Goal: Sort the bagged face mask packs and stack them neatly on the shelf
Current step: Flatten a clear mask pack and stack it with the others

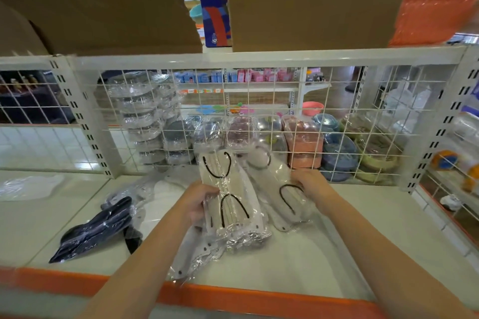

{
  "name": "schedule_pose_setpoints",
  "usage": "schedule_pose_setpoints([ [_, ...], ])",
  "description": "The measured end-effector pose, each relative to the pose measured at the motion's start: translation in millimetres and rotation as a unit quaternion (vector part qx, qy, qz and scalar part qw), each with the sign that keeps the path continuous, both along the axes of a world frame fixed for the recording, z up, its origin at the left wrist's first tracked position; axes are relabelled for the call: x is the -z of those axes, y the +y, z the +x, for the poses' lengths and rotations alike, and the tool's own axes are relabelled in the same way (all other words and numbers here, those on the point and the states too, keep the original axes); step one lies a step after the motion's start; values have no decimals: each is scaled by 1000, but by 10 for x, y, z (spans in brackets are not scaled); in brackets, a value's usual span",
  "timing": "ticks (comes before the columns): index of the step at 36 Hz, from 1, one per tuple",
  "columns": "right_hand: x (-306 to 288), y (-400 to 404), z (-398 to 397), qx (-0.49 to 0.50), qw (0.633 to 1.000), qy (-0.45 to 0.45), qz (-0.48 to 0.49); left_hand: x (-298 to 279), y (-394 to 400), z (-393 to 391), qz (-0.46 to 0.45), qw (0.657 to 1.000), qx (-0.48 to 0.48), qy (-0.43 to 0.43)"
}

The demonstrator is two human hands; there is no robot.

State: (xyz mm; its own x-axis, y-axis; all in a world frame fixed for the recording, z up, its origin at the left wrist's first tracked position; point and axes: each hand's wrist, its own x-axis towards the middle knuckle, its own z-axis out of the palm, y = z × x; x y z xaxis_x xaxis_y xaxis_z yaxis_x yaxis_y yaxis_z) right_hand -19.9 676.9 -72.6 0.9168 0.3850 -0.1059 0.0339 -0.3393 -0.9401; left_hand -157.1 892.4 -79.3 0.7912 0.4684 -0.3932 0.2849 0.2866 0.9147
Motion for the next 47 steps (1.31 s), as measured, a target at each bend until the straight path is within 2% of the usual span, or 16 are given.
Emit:
schedule_pose_setpoints([
  [2,-54,-31,-26,13,990,83,116,15,-20,19,-10,1000,-8,-8],
  [5,-101,-49,-110,-6,957,166,237,30,-65,38,-13,1000,-7,-15],
  [7,-118,-43,-150,-20,935,204,289,17,-130,51,-28,999,-7,-27],
  [9,-118,-10,-190,-41,932,214,289,-12,-204,63,-84,995,8,-59],
  [12,-81,58,-254,-91,973,139,158,-26,-278,121,-117,988,65,-80],
  [15,-112,122,-312,-146,986,77,27,-52,-346,152,-84,993,55,-63],
  [17,-172,149,-276,-143,989,44,0,-61,-321,164,-59,997,41,-43],
  [22,-142,68,36,-37,998,-37,-23,-106,-61,59,-31,999,-3,-18],
  [24,-41,13,144,-24,997,-37,-56,-111,33,-3,-20,1000,-6,-3],
  [26,81,-13,184,-38,989,-47,-133,-103,84,-50,-10,1000,-2,10],
  [29,323,-17,151,-83,957,-89,-264,-78,75,-106,19,999,1,29],
  [33,520,45,-10,-119,939,-104,-307,-6,37,-155,25,999,21,27],
  [37,414,216,-161,-141,963,-105,-205,16,9,-231,20,999,27,3],
  [40,265,423,-309,-212,972,-52,-88,-24,-8,-300,52,998,11,-36],
  [42,159,605,-402,-244,968,-22,-47,-114,-23,-336,89,992,-24,-86],
  [47,-41,1084,-661,-240,963,-118,34,-368,49,-455,175,966,-77,-173],
])
